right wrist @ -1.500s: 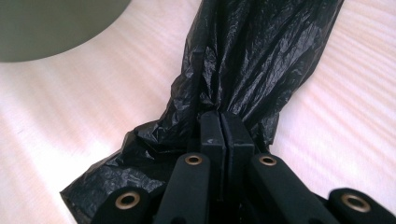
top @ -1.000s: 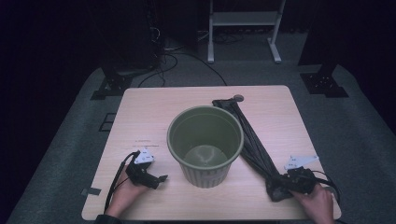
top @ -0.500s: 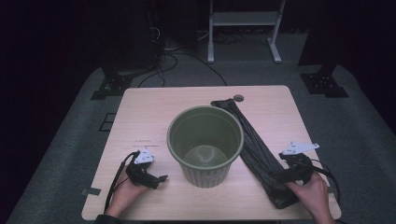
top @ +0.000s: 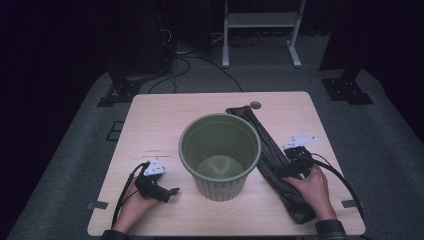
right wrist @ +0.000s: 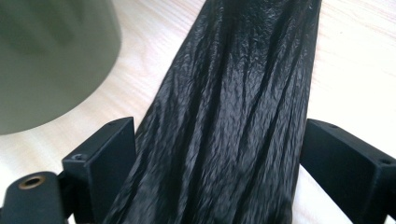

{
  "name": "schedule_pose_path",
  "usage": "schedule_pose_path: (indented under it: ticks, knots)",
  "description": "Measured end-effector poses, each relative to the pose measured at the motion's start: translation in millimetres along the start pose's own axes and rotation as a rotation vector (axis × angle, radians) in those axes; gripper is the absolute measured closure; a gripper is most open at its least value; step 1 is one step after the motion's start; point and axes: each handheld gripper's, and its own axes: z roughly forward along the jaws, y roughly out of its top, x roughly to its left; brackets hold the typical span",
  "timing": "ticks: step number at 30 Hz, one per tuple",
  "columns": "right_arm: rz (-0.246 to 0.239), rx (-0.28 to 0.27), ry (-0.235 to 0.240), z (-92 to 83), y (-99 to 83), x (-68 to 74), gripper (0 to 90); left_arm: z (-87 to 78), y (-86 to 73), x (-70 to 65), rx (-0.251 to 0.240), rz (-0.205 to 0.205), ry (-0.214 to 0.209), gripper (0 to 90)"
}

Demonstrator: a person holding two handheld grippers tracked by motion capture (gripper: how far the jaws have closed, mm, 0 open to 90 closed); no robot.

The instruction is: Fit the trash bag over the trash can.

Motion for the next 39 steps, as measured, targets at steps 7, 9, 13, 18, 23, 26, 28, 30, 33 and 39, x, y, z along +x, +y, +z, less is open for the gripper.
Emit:
schedule_pose_path:
  ticks: [7, 9, 13, 18, 23, 26, 28, 30, 33, 39]
  knots:
    - [0.018, 0.023, -0.023, 24.1, 2.8, -2.6, 9.5, 0.0, 0.0, 0.0, 0.0, 0.0, -0.001, 0.0]
    - [0.007, 0.043, -0.037, 31.8, 2.0, -2.5, 9.5, 0.0, 0.0, 0.1, 0.0, 0.0, 0.0, 0.0]
    - [0.005, 0.061, -0.034, 40.7, 0.6, -2.1, 9.5, 0.0, 0.0, 0.0, 0.0, 0.0, 0.0, 0.0]
    - [0.011, 0.064, -0.004, 40.8, -0.8, -1.4, 9.6, 0.0, 0.0, 0.0, 0.0, 0.001, -0.001, 0.0]
    - [-0.008, 0.057, 0.014, 35.2, -2.9, 1.8, 25.8, 0.0, 0.0, 0.0, 0.0, 0.001, -0.001, 0.0]
    - [-0.024, 0.046, 0.034, 28.1, -5.8, 3.4, 50.6, 0.0, 0.0, 0.0, 0.0, 0.0, -0.001, 0.0]
    - [-0.031, 0.042, 0.044, 25.1, -8.0, 2.1, 64.5, 0.0, 0.0, 0.0, 0.0, 0.0, -0.001, 0.0]
    - [-0.031, 0.038, 0.053, 23.3, -9.7, 0.7, 75.3, 0.0, 0.0, 0.0, 0.0, 0.0, -0.001, 0.0]
    - [-0.038, 0.036, 0.084, 21.9, -11.8, -1.5, 89.1, 0.0, 0.0, 0.0, 0.0, 0.001, -0.001, 0.0]
    - [-0.075, 0.051, 0.104, 18.6, -13.3, -1.1, 89.7, 0.0, 0.0, 0.0, 0.0, 0.001, -0.001, 0.0]
